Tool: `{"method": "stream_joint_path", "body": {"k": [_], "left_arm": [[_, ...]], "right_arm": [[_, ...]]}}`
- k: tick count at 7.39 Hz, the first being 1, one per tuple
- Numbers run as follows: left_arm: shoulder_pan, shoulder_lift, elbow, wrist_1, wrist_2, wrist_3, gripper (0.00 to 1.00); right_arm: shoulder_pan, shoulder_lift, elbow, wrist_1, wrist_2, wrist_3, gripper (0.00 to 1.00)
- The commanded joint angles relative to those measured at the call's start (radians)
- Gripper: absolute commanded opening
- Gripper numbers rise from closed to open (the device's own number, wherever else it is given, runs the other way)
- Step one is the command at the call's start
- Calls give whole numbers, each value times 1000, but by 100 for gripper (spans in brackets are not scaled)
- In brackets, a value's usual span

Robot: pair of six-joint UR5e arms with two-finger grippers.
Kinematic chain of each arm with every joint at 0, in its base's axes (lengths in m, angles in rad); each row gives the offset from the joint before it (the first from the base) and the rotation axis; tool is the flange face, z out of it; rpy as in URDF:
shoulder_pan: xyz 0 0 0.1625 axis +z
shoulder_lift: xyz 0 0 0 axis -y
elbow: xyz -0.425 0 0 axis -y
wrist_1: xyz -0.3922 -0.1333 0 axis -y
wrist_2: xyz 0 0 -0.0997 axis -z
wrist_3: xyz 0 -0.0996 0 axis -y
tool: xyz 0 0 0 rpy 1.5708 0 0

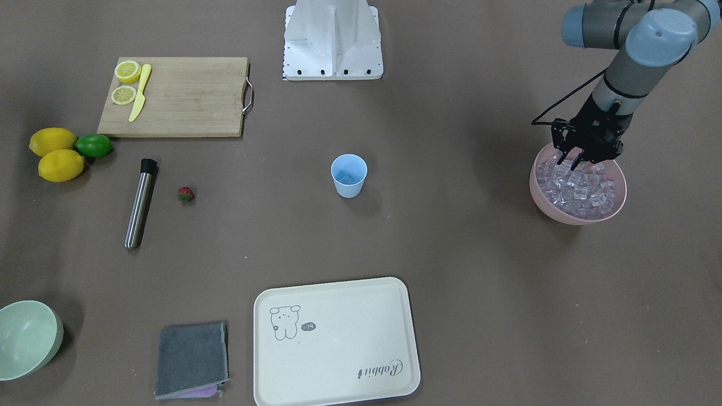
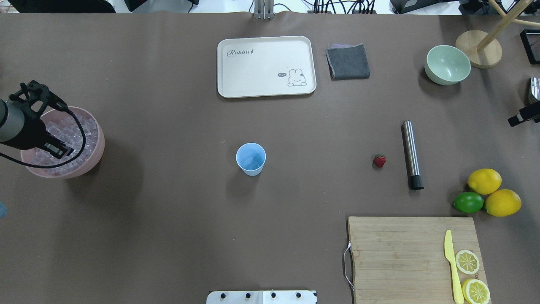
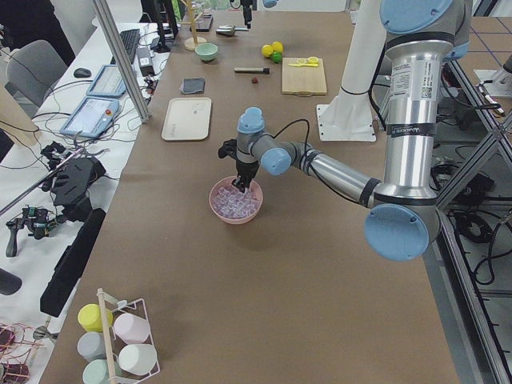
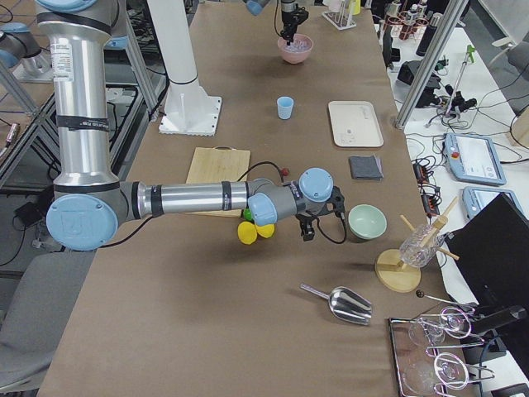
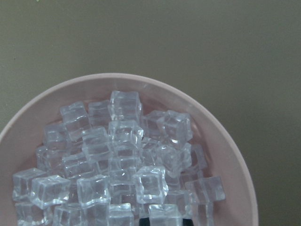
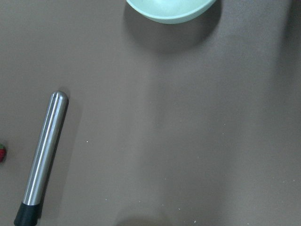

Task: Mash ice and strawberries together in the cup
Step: 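Carry the ice cube with the left gripper into the light-blue cup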

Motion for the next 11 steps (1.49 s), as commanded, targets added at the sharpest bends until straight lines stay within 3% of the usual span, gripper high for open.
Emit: {"method": "stream_joint_path", "body": {"k": [1, 3, 6, 8, 9, 11], "left_arm": [[-29, -129, 0, 69, -34, -49, 0], [8, -287, 27, 119, -36, -254, 0], [161, -495, 56, 194, -13, -584, 0], [282, -578, 97, 202, 111, -695, 0], [304, -650, 148, 203, 122, -759, 0], [342, -695, 183, 202, 145, -795, 0]], "right_arm": [[0, 4, 2, 0, -8, 0, 100], [3, 10, 17, 0, -14, 0, 100], [0, 48, 57, -14, -64, 35, 100], [-8, 68, 57, -14, -92, 44, 100], [-9, 74, 65, -12, -92, 72, 100], [-17, 70, 89, -12, -94, 106, 100]]}}
